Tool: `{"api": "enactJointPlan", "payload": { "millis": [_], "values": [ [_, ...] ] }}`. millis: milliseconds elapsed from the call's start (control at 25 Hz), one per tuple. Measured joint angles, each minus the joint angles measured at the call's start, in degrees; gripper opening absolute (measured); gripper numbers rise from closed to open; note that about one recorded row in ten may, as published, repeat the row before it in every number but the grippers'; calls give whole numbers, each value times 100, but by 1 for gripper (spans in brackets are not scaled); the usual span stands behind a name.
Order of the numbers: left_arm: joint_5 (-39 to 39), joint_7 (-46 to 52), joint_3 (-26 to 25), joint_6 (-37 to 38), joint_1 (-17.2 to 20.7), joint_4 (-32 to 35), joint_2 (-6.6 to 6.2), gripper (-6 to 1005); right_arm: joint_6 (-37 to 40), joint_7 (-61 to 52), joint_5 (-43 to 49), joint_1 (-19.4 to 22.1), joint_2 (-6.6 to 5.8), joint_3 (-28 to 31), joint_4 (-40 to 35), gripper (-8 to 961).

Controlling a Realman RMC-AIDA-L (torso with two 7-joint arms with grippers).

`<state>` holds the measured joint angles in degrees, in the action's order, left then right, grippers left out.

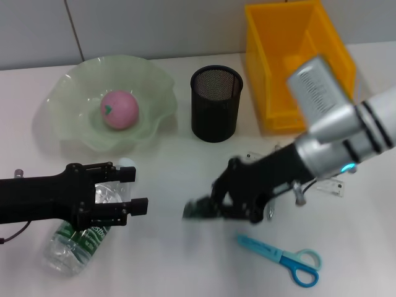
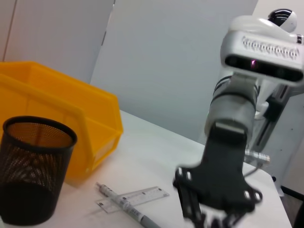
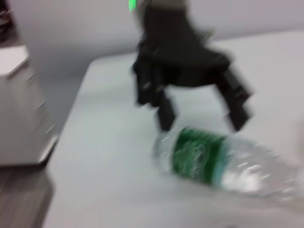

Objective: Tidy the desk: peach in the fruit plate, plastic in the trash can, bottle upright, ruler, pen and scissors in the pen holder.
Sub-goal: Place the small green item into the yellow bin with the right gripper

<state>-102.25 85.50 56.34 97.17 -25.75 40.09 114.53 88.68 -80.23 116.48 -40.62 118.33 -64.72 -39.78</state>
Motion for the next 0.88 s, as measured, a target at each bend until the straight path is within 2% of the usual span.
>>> {"api": "enactJointPlan", "payload": {
  "millis": [80,120,160,320,560,880],
  "values": [
    [-17,-4,-45,-18,4,0,13,771,43,58,-41,144,17,425,-217,76],
    [-28,-8,-56,-19,5,0,18,771,59,186,-195,266,41,893,-320,69],
    [-36,-12,-66,-20,6,0,19,771,59,186,-195,266,41,893,-320,62],
    [-39,-15,-66,-22,7,0,20,771,-20,504,-873,502,35,1730,-303,44],
    [-41,-16,-62,-18,-17,-1,35,771,-326,764,-1638,676,61,2305,-129,31],
    [-41,-16,-62,12,-58,-1,44,771,-1341,1519,-3089,843,68,2714,522,22]
  ]
}}
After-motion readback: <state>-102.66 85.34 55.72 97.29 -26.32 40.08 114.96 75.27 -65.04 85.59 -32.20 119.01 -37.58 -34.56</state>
